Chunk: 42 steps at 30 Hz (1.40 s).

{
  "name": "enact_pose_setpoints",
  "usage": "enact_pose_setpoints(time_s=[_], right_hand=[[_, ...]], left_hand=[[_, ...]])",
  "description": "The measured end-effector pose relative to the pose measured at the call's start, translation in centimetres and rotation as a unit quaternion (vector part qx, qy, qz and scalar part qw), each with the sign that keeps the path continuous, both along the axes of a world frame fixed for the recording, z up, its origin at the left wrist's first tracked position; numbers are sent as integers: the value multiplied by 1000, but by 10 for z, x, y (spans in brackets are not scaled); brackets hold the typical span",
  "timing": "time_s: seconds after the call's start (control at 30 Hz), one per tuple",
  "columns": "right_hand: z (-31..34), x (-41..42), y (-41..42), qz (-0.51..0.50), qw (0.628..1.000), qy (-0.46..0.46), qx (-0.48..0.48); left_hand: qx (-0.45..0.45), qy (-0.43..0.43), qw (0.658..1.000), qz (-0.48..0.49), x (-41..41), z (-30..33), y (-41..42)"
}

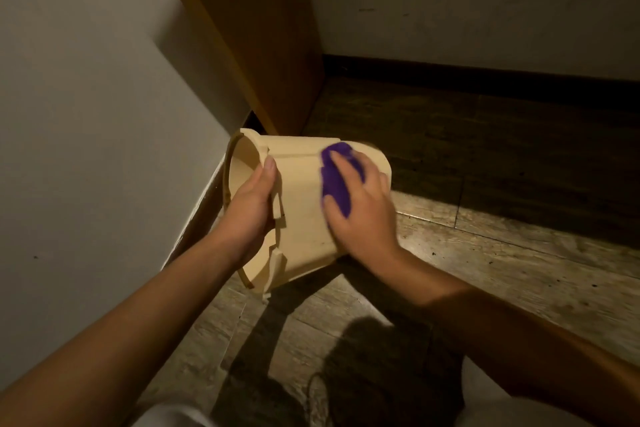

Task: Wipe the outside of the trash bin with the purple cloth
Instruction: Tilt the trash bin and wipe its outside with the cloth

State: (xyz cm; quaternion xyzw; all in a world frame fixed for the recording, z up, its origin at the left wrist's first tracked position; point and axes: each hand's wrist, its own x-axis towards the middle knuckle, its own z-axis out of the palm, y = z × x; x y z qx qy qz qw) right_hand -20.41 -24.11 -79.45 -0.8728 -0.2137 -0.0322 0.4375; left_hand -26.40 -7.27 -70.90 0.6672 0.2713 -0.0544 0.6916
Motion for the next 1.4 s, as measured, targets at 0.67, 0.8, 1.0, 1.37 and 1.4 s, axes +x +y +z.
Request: enact_pose_setpoints(time_s=[0.67, 0.8, 1.0, 1.37, 1.4], right_hand=[[-85, 45, -54, -111, 960, 122, -228], [-66, 65, -74, -140, 956, 127, -225], [16, 57, -42, -77, 997, 5, 17], [0, 22, -11, -46, 998, 20, -24], [-12, 34, -22, -82, 994, 53, -47]], left_hand=[[-6, 32, 994, 109, -6, -9, 19], [45, 21, 996, 80, -7, -6, 10], [26, 29, 999, 23, -7, -5, 5], [80, 26, 996, -14, -8, 3, 6], [79, 28, 996, -13, -9, 3, 8]])
